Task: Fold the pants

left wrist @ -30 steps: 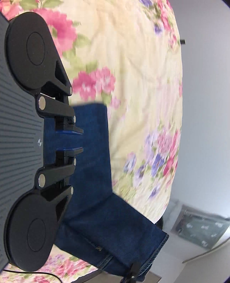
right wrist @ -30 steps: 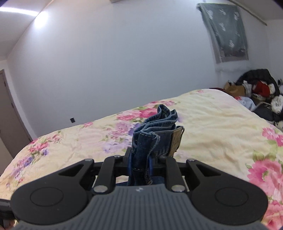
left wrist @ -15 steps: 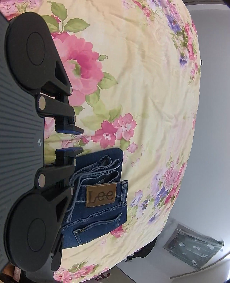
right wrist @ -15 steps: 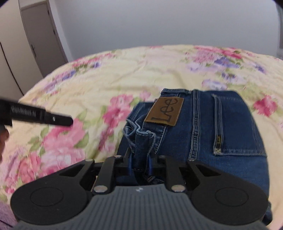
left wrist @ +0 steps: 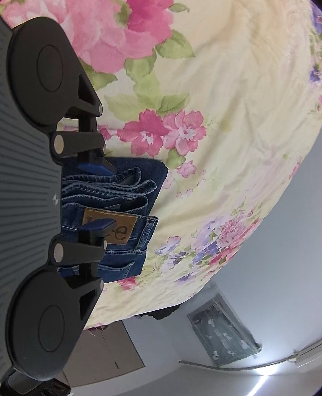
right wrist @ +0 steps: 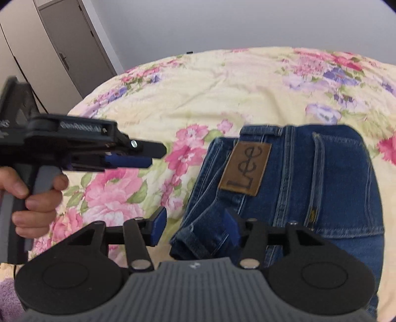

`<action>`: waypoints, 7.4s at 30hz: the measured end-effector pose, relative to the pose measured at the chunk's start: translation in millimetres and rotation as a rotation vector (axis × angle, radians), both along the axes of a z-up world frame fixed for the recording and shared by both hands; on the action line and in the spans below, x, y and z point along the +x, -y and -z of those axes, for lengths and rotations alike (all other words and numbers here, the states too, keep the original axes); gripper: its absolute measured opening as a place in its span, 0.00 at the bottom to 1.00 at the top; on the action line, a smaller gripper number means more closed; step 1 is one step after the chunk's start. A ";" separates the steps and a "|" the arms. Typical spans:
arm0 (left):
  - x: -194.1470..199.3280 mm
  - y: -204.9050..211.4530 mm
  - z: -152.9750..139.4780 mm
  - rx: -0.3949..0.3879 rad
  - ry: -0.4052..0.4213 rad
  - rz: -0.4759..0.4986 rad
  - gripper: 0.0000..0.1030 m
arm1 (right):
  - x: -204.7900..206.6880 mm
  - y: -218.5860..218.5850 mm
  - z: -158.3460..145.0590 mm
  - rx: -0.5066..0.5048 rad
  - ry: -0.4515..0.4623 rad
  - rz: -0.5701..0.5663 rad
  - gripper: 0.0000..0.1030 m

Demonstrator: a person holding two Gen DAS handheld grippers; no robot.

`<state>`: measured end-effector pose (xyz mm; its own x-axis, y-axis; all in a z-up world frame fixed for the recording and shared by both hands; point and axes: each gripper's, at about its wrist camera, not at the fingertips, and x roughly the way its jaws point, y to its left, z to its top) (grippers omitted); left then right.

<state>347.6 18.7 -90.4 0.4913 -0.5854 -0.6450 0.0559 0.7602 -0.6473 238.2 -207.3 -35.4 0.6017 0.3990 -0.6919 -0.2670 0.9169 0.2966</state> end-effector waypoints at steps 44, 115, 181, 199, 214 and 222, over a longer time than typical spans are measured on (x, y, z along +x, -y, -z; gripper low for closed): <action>54.5 65.8 37.4 0.004 0.070 0.127 0.47 | 32.0 133.2 41.0 -0.059 0.086 0.195 0.09; -39.5 43.0 -14.5 0.292 0.170 0.167 0.30 | -21.3 129.6 30.2 -0.126 0.035 0.218 0.01; -18.8 26.9 43.1 0.018 0.169 0.024 0.30 | 28.7 198.9 105.8 0.572 -0.152 0.371 0.23; -69.6 -44.8 -61.8 0.169 0.262 0.051 0.30 | -6.6 118.0 13.1 0.569 -0.097 0.261 0.21; -52.1 -197.3 -77.8 0.309 0.232 -0.046 0.30 | 60.4 -54.6 31.4 0.645 -0.173 0.057 0.20; -35.4 -246.3 -28.2 0.306 0.167 -0.099 0.30 | 102.9 -117.6 67.3 0.614 -0.231 0.011 0.20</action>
